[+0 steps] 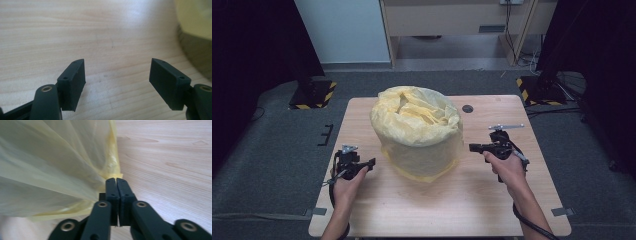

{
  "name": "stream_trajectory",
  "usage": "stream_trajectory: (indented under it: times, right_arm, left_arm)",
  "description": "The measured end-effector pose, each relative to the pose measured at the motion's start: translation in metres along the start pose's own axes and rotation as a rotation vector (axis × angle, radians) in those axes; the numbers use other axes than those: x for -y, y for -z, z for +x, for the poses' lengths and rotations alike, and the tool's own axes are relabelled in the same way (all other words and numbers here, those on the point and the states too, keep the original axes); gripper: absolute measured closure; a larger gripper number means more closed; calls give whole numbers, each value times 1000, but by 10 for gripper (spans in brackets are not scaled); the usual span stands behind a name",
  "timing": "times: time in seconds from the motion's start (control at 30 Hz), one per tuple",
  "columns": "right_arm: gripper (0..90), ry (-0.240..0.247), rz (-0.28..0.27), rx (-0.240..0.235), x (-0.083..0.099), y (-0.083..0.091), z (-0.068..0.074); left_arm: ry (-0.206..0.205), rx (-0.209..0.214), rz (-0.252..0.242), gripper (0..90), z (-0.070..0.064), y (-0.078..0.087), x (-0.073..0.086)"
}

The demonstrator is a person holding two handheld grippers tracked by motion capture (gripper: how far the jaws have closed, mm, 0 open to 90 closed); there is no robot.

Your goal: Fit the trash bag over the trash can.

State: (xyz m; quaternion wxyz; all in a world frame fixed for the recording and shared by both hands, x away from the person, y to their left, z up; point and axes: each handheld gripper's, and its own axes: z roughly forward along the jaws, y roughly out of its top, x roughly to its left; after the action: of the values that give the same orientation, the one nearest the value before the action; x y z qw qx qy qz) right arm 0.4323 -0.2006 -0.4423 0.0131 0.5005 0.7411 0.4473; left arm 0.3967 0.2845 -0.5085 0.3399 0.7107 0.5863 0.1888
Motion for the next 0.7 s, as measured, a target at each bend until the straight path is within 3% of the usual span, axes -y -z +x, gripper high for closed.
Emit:
stream_trajectory:
  times: [0.2, 0.3, 0.43, 0.7]
  right_arm:
    - [900, 7, -13, -12, -10, 14, 2]
    - [900, 22, -16, -12, -18, 21, 7]
    - [900, 55, -24, -15, -28, 31, 18]
    - [900, 79, -25, -10, -39, 47, 28]
  left_arm:
    - [39, -4, 7, 291, 3, -4, 6]
    - [14, -12, 19, 287, 2, -5, 8]
    - [37, -13, 21, 277, 5, -6, 10]
    - [38, -14, 28, 264, 11, -6, 13]
